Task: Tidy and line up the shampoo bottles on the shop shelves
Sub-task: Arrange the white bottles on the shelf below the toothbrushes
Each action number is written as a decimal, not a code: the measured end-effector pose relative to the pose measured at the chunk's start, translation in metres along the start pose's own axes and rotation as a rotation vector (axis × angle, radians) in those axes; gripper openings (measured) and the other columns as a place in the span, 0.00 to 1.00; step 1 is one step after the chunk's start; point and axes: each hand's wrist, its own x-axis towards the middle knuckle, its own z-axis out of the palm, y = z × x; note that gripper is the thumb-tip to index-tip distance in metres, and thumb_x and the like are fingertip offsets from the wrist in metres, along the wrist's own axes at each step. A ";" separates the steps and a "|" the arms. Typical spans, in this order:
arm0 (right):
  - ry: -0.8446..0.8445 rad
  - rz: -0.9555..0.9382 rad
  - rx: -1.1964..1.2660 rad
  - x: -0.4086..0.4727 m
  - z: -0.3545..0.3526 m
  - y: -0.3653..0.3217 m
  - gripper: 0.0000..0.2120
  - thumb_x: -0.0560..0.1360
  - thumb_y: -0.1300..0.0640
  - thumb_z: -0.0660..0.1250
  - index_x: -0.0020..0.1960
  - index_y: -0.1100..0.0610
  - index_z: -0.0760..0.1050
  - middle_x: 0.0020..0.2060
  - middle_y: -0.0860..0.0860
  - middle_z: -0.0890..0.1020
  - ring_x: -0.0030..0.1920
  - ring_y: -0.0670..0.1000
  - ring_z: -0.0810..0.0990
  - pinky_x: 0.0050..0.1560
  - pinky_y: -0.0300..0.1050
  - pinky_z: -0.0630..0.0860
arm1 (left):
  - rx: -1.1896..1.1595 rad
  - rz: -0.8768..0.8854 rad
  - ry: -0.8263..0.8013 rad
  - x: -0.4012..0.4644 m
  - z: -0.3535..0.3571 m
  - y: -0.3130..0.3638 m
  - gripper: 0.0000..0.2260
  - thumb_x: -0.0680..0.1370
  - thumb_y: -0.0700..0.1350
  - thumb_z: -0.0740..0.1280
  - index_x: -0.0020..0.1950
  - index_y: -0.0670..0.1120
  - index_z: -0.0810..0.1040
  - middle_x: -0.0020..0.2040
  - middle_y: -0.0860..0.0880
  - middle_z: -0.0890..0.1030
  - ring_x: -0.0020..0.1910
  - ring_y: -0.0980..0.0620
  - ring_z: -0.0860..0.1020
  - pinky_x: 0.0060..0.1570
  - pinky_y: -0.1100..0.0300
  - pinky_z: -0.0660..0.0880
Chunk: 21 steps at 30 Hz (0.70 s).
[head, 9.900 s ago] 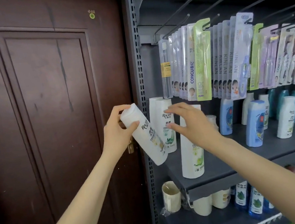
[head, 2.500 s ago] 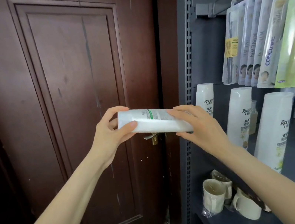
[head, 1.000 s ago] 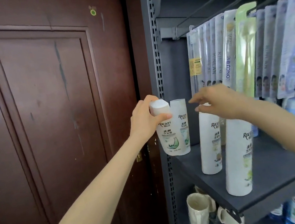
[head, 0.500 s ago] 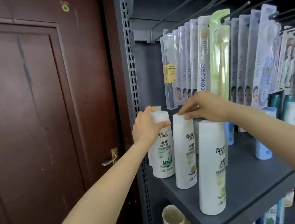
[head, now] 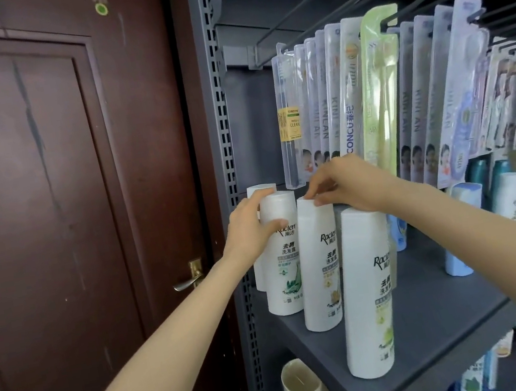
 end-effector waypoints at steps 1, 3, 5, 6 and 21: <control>-0.002 0.004 -0.006 -0.001 0.000 0.000 0.09 0.74 0.60 0.68 0.53 0.56 0.82 0.50 0.52 0.83 0.49 0.49 0.80 0.58 0.43 0.75 | -0.021 0.004 0.028 -0.002 0.004 0.000 0.26 0.70 0.47 0.75 0.66 0.53 0.71 0.53 0.50 0.74 0.51 0.47 0.75 0.54 0.52 0.74; -0.006 0.007 -0.012 -0.003 0.000 0.000 0.10 0.75 0.60 0.68 0.55 0.56 0.81 0.51 0.52 0.83 0.51 0.50 0.80 0.58 0.44 0.74 | -0.049 0.021 0.072 -0.004 0.011 0.002 0.25 0.70 0.46 0.75 0.64 0.52 0.72 0.52 0.50 0.74 0.50 0.47 0.75 0.53 0.53 0.73; -0.001 0.005 -0.016 -0.004 0.000 0.000 0.10 0.75 0.61 0.67 0.55 0.56 0.81 0.52 0.52 0.83 0.52 0.50 0.80 0.59 0.42 0.73 | -0.066 0.030 0.100 -0.004 0.017 0.003 0.24 0.70 0.45 0.74 0.64 0.51 0.73 0.53 0.49 0.74 0.49 0.47 0.75 0.53 0.53 0.74; 0.002 0.004 -0.019 -0.004 0.000 0.000 0.10 0.76 0.60 0.67 0.55 0.56 0.81 0.52 0.52 0.83 0.52 0.50 0.80 0.59 0.41 0.73 | -0.072 0.031 0.110 -0.004 0.019 0.003 0.23 0.70 0.45 0.74 0.64 0.51 0.73 0.54 0.49 0.75 0.49 0.47 0.75 0.53 0.53 0.74; 0.029 0.027 0.074 -0.003 0.003 0.004 0.08 0.74 0.62 0.68 0.52 0.57 0.82 0.52 0.51 0.83 0.51 0.48 0.79 0.60 0.40 0.73 | -0.120 0.003 0.183 0.020 -0.003 -0.003 0.15 0.81 0.45 0.56 0.66 0.52 0.72 0.59 0.47 0.76 0.54 0.52 0.74 0.51 0.60 0.70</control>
